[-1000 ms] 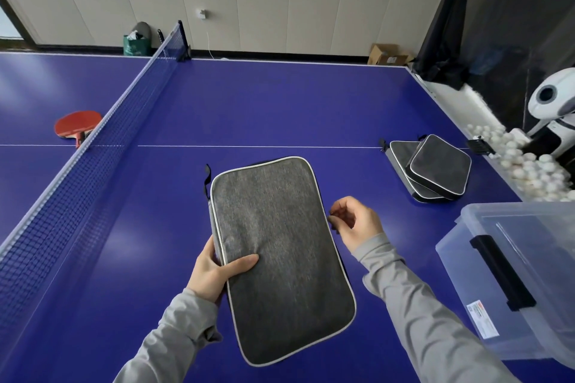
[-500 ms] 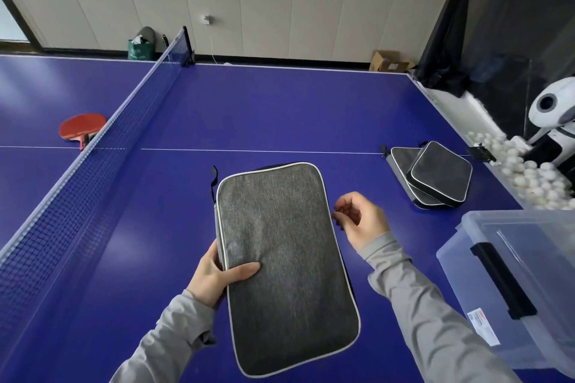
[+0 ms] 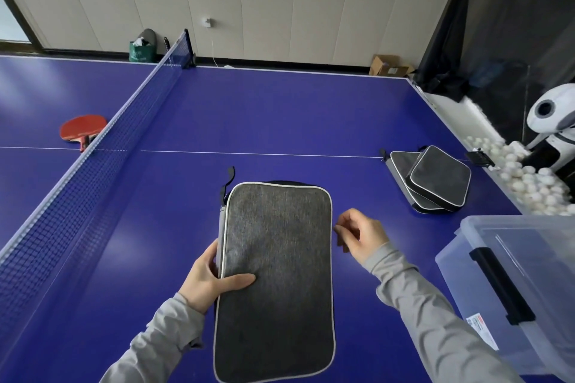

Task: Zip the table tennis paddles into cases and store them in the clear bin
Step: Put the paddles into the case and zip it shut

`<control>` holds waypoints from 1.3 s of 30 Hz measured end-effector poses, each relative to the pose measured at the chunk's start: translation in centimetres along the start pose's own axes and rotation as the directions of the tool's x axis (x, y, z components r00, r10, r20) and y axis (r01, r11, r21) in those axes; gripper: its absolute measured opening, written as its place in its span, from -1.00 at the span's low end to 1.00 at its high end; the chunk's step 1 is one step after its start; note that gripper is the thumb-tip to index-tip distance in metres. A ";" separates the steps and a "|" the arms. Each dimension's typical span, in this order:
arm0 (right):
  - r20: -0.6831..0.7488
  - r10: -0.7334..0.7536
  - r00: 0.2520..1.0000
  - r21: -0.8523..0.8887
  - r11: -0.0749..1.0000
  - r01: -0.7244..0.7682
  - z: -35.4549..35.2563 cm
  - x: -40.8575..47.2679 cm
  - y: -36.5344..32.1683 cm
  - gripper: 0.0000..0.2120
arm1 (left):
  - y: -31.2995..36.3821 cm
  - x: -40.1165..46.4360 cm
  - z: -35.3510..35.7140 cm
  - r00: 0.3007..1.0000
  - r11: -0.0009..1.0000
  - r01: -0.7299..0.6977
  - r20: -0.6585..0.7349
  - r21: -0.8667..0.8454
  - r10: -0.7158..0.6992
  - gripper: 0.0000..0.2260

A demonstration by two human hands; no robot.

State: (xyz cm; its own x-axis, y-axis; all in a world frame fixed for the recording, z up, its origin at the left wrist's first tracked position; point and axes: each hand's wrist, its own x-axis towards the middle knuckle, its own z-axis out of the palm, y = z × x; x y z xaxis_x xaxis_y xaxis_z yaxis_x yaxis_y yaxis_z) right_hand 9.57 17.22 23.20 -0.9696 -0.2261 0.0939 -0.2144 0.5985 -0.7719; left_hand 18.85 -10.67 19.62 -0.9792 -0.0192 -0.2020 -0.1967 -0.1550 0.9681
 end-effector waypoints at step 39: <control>0.264 0.439 0.859 0.593 0.629 -0.503 -1.8 -0.5 -0.9 -0.70 | -0.3 -2.1 -1.1 0.985 0.897 -0.168 0.031 0.409 0.170 -0.32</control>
State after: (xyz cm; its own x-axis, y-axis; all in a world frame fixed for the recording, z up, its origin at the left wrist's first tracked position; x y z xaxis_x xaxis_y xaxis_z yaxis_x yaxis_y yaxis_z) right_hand 10.02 18.19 25.01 -0.8958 -0.1344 -0.4237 0.4232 0.0341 -0.9054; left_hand 21.01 -11.64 19.58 -0.9995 -0.0143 -0.0298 -0.0326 0.2677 0.9630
